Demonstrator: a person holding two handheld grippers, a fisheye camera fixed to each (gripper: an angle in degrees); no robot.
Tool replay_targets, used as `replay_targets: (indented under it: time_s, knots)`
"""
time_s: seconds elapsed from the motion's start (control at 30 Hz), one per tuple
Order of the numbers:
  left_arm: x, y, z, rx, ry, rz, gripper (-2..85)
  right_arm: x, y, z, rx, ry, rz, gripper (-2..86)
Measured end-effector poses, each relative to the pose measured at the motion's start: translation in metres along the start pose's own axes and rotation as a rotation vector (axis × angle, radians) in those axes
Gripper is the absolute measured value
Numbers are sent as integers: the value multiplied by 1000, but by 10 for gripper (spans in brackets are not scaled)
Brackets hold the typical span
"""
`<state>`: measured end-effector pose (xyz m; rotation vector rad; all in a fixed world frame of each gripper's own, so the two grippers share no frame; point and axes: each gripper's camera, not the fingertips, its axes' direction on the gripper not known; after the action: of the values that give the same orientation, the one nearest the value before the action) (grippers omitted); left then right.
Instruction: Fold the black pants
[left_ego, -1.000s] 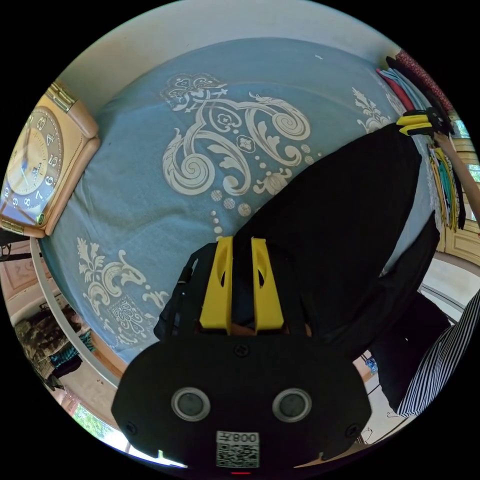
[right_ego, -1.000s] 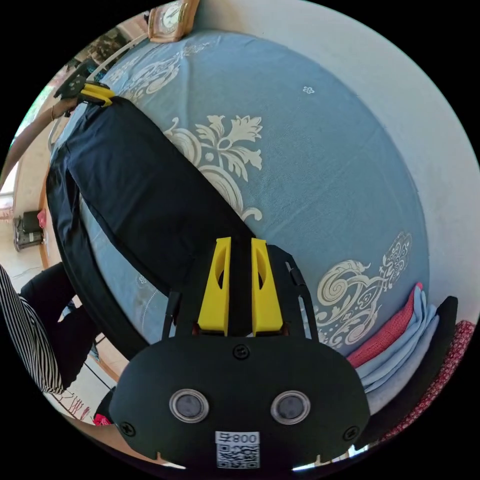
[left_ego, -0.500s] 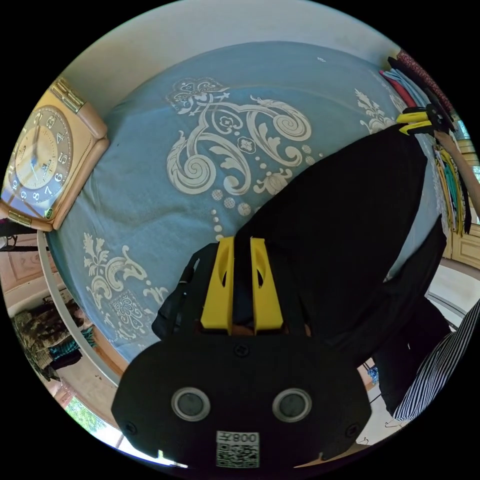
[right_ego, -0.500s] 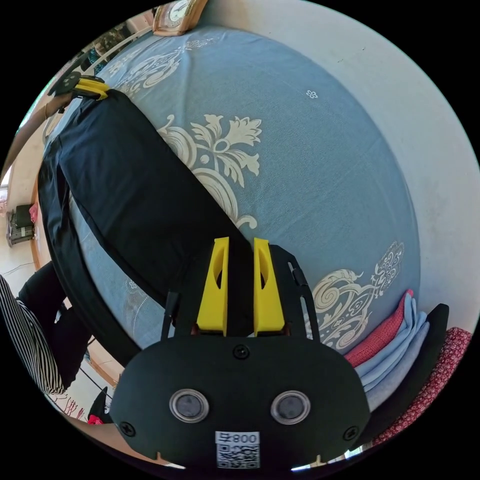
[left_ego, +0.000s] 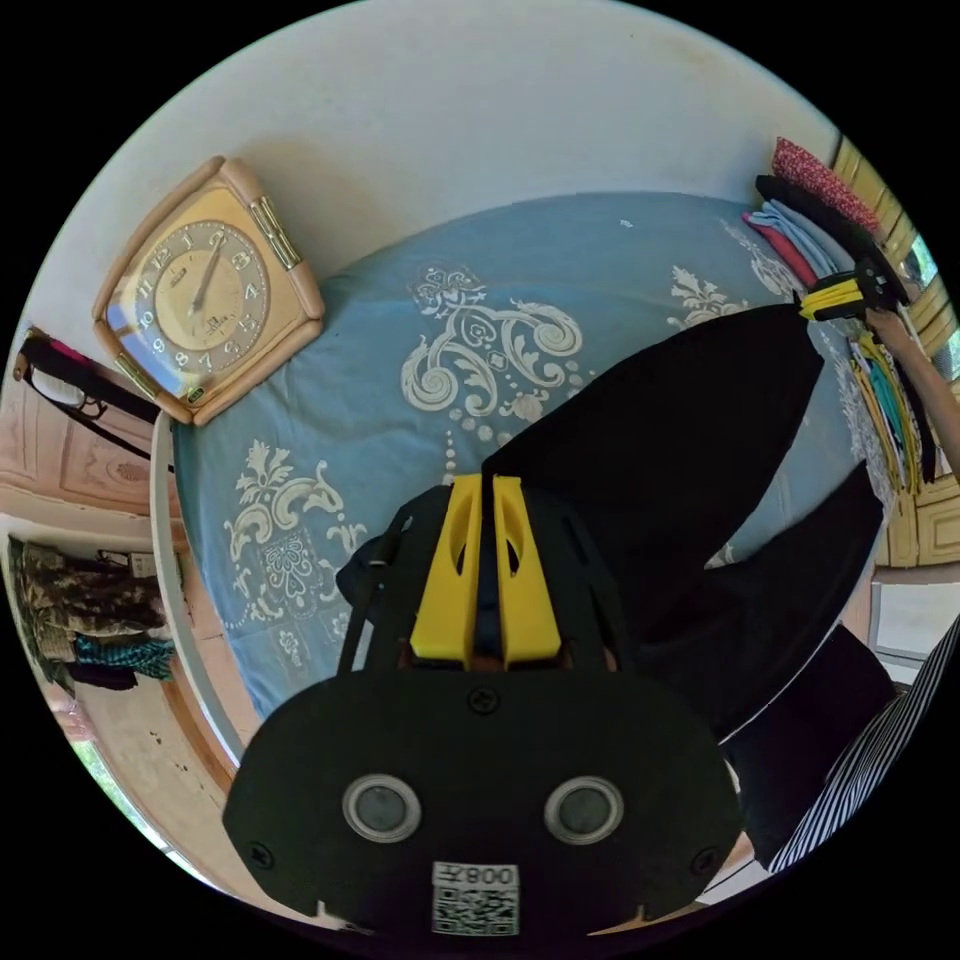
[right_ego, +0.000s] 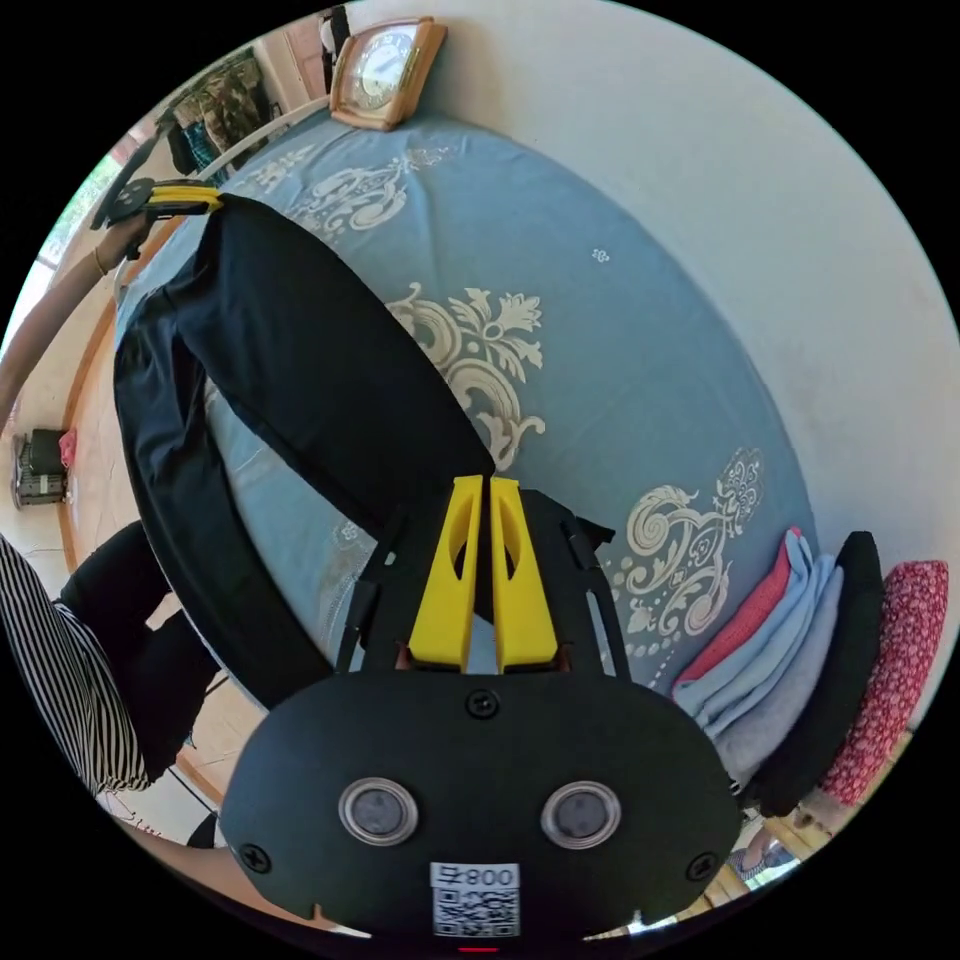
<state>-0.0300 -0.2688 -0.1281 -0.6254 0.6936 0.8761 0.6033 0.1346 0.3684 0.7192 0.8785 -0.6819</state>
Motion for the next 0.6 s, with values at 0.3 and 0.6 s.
replay_targets:
  time_s: [0.3, 0.6]
  knots:
    - [72, 140, -50, 166, -104, -16, 13, -79, 126, -30, 223, 12, 2, 9]
    - [158, 274, -6, 92, -82, -100, 14, -147, 236, 61, 124, -98, 117, 10]
